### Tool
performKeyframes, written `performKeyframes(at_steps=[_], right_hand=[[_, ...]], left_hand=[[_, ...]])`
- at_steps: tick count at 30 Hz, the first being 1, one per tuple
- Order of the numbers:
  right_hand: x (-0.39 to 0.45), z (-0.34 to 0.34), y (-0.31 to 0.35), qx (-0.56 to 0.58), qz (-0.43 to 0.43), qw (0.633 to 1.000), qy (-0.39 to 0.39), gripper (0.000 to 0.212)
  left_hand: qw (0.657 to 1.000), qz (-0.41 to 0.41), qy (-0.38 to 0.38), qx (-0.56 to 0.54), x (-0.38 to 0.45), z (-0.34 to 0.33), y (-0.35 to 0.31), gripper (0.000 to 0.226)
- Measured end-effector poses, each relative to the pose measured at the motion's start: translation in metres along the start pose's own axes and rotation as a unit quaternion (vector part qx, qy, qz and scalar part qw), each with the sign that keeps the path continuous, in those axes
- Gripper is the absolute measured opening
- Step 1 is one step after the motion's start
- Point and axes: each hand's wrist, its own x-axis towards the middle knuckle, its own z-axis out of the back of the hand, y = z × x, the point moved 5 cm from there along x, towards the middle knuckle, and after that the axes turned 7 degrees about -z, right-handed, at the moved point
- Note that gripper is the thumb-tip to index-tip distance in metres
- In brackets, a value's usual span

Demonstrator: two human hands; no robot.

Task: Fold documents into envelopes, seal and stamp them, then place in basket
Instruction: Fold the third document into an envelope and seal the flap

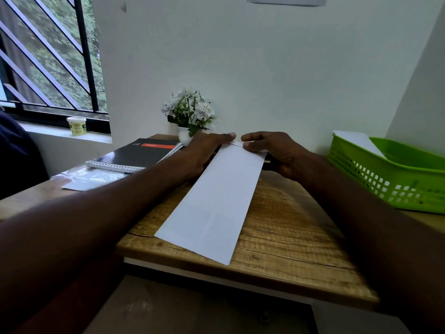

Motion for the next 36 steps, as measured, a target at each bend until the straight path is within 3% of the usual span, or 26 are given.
performKeyframes(at_steps=[7, 12, 16, 19, 21, 23, 26, 28, 32, 36], right_hand=[[0.002, -0.005, -0.001, 0.025, 0.012, 1.000, -0.011, 0.024], [-0.002, -0.009, 0.004, 0.043, 0.036, 0.998, 0.000, 0.021], [-0.003, -0.012, 0.009, 0.045, 0.055, 0.997, 0.014, 0.018], [-0.003, -0.013, 0.010, 0.047, 0.058, 0.997, 0.013, 0.020], [-0.004, -0.012, 0.010, 0.054, 0.053, 0.997, 0.010, 0.021], [-0.004, -0.010, 0.009, 0.067, 0.045, 0.997, 0.002, 0.022], [-0.004, -0.007, 0.008, 0.077, 0.039, 0.996, -0.003, 0.021], [-0.004, -0.009, 0.007, 0.076, 0.039, 0.996, 0.006, 0.021], [-0.004, -0.015, 0.008, 0.061, 0.044, 0.997, 0.014, 0.017], [-0.005, -0.012, 0.007, 0.049, 0.029, 0.998, -0.010, 0.016]], left_hand=[[0.996, -0.075, 0.022, 0.039, -0.004, -0.004, -0.008, 0.011], [0.994, -0.088, 0.017, 0.054, -0.004, -0.005, -0.011, 0.017], [0.976, -0.181, -0.051, 0.110, -0.006, 0.000, -0.026, 0.016], [0.956, -0.221, -0.062, 0.183, -0.010, -0.004, -0.029, 0.029], [0.967, -0.193, -0.097, 0.138, -0.009, 0.001, -0.026, 0.022], [0.987, -0.114, -0.114, 0.010, -0.008, 0.005, -0.017, 0.017], [0.997, -0.029, -0.050, -0.043, -0.008, 0.000, -0.006, 0.036], [0.999, -0.040, -0.007, -0.004, -0.007, -0.005, -0.005, 0.049], [0.993, -0.108, 0.020, 0.050, -0.007, -0.012, -0.012, 0.011], [0.993, -0.116, -0.004, 0.028, -0.006, -0.006, -0.015, 0.015]])
